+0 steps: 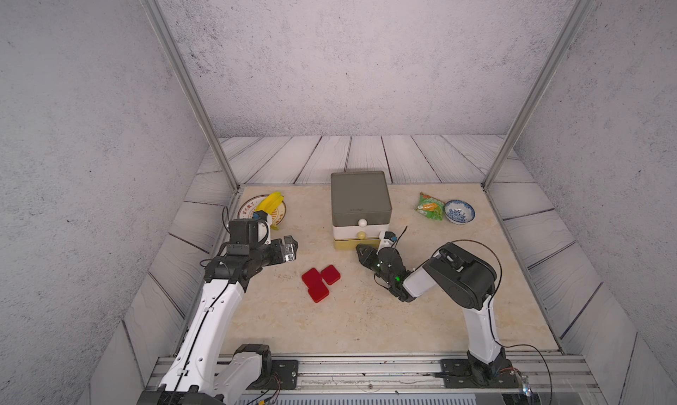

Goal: Place the brooch boxes into the drawer by color
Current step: Open the drawer in the storage box.

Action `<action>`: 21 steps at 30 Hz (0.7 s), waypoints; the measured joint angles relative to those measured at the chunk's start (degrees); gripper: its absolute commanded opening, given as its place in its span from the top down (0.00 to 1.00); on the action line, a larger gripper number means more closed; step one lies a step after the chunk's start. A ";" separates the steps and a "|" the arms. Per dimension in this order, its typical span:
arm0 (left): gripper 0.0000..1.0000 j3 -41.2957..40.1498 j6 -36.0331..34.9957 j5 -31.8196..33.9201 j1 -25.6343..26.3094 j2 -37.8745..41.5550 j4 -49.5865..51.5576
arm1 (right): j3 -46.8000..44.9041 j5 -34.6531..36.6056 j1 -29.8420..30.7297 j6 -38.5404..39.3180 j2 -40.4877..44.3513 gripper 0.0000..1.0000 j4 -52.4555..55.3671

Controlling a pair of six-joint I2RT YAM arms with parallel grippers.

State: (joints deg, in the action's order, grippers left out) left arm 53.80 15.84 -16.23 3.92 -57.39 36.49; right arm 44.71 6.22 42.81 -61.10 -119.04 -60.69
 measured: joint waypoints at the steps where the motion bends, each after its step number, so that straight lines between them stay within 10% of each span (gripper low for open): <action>1: 0.01 0.00 0.00 -0.02 0.00 0.02 0.09 | 0.00 0.00 0.00 0.02 0.00 0.82 0.00; 21: 0.01 -0.02 1.11 -0.07 0.00 1.90 0.17 | -11.06 0.20 5.79 -0.76 8.15 0.81 -0.39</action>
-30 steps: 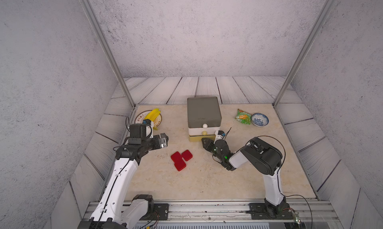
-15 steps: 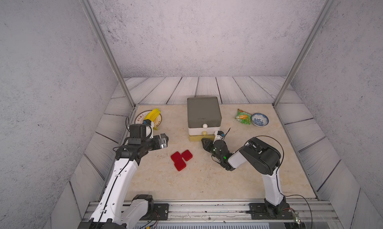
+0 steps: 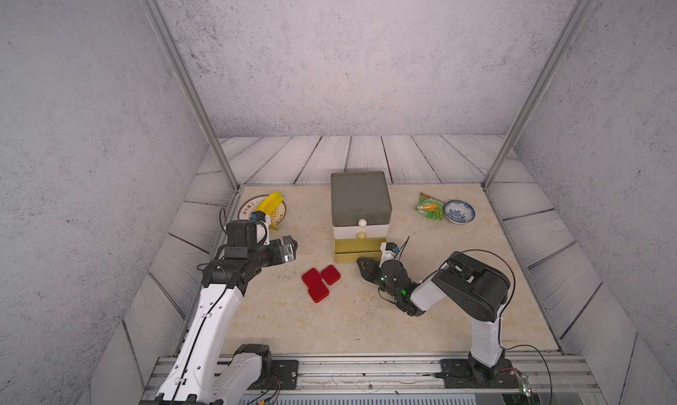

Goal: Place the brooch boxes into the drawer by color
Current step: Open the drawer in the storage box.

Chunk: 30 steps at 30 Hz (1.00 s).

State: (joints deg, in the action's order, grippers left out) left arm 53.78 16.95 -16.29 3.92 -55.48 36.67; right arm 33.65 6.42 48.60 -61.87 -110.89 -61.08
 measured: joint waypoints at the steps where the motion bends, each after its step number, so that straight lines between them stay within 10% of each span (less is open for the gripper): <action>1: 0.01 0.00 0.13 0.00 0.00 0.04 0.00 | -0.68 -0.02 0.31 -0.09 0.52 0.81 0.00; 24: 0.01 -3.06 5.84 -0.20 0.00 3.34 2.49 | -5.62 -0.48 3.30 -0.74 2.54 0.78 -2.23; 30: 0.01 -3.85 7.41 -0.04 0.00 2.10 4.07 | -5.81 -0.48 3.39 -0.90 2.54 0.61 -2.40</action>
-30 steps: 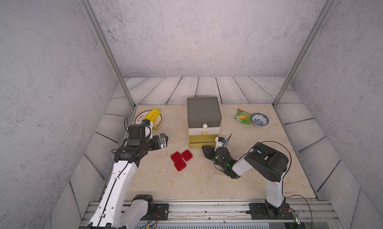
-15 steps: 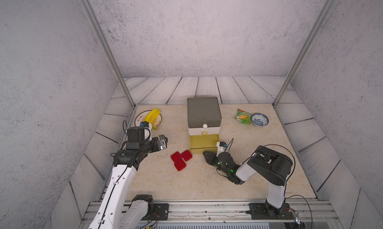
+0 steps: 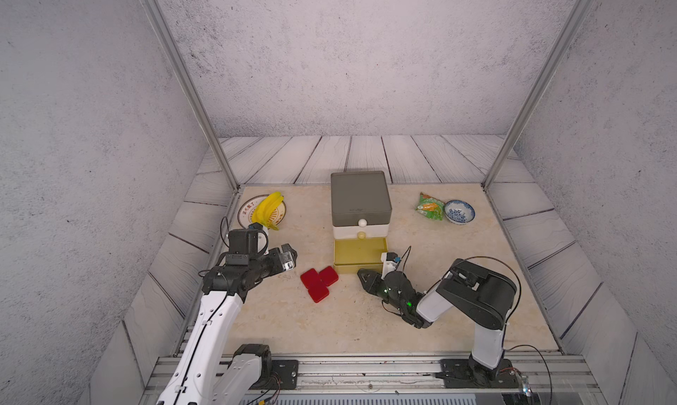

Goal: Place the brooch boxes into the drawer by color
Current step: Open the drawer in the storage box, then pick up the brooch box from the center of the board.

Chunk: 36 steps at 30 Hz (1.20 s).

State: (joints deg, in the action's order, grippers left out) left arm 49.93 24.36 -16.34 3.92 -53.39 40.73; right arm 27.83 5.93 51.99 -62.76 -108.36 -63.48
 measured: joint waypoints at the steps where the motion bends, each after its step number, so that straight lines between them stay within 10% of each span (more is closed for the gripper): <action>1: 0.01 -0.11 0.17 -0.04 0.02 -0.48 0.04 | -0.09 -0.02 0.02 0.15 0.02 0.56 -0.11; 13: 0.00 -1.38 4.52 4.24 4.68 -10.05 2.29 | -2.78 -1.07 0.46 4.57 13.25 0.22 7.26; 36: 0.01 9.64 10.71 10.78 13.84 -36.52 2.27 | -15.41 9.46 0.46 19.96 65.75 0.14 52.28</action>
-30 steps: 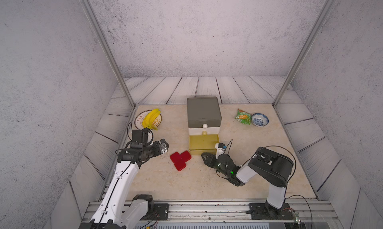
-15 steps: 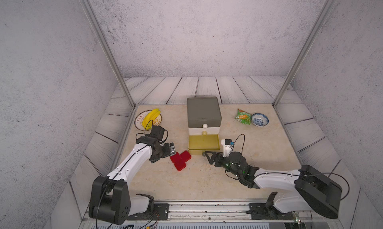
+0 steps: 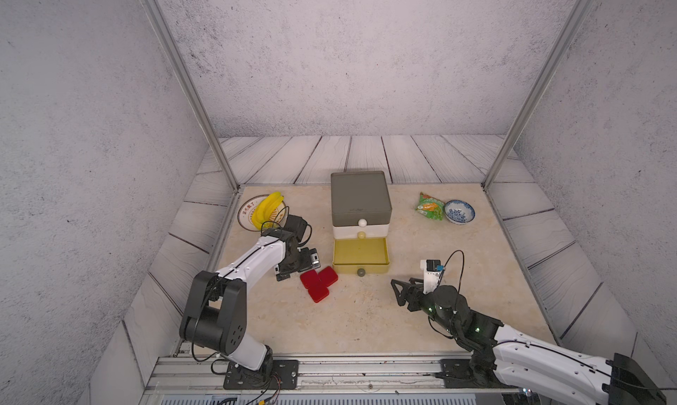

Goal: Place the brooch boxes into the drawer by color
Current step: Pick up the brooch box from the center of the board.

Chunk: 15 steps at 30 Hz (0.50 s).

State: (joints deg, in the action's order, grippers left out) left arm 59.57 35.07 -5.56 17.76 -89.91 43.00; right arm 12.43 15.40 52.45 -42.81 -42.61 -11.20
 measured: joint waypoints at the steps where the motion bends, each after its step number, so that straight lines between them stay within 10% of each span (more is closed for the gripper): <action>1: 0.01 0.55 0.02 0.09 0.00 -0.79 0.07 | -0.50 0.15 0.00 -0.04 1.22 0.14 0.92; 15: 0.09 4.79 0.13 0.50 0.17 -8.04 0.15 | -3.28 2.58 -0.02 -0.07 14.71 0.12 11.54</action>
State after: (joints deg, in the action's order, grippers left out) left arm 64.36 35.20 -5.06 17.93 -97.95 43.16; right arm 9.15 17.98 52.42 -42.87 -27.90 0.34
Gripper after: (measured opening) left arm 0.915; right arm 0.875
